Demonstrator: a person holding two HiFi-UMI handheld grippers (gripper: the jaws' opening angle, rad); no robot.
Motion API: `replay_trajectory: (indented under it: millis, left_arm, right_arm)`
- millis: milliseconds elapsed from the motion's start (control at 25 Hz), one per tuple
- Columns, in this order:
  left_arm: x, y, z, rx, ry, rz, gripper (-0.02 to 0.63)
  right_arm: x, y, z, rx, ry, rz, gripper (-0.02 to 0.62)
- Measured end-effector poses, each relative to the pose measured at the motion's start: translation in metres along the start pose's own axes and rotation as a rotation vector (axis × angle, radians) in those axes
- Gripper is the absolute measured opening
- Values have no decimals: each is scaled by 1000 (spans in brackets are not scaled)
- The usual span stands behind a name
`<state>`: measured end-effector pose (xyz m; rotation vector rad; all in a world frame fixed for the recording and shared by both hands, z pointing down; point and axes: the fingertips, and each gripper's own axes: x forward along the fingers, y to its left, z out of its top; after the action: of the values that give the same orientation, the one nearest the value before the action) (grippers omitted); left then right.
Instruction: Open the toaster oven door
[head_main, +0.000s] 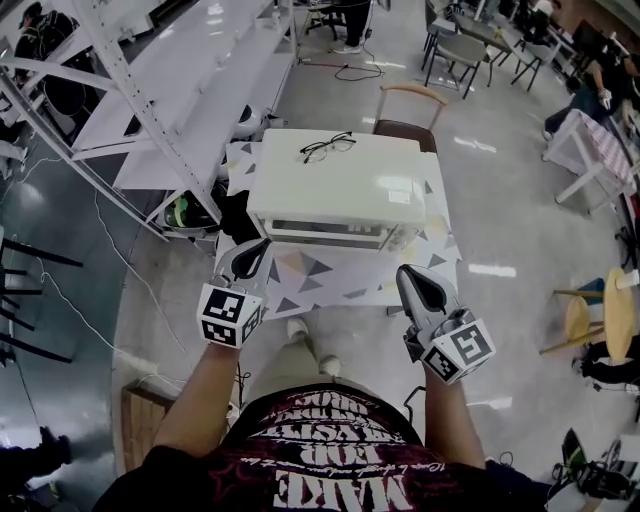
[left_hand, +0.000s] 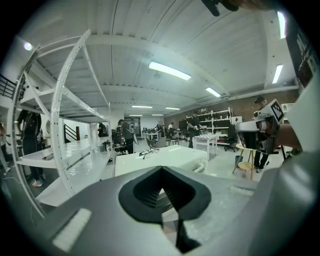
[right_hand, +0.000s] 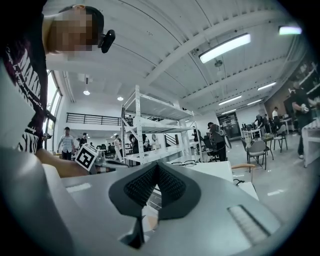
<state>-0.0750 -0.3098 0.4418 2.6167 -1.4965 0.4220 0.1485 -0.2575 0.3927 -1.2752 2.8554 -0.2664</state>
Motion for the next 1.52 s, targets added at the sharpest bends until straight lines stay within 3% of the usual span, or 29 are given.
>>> replay_trajectory:
  millis: [720, 1520]
  left_arm:
    - [55, 34, -39, -17, 93, -24, 0]
    - [94, 45, -73, -16, 216, -66, 0]
  right_arm:
    - [35, -23, -10, 32, 35, -26, 25]
    - [32, -44, -15, 67, 41, -87, 25]
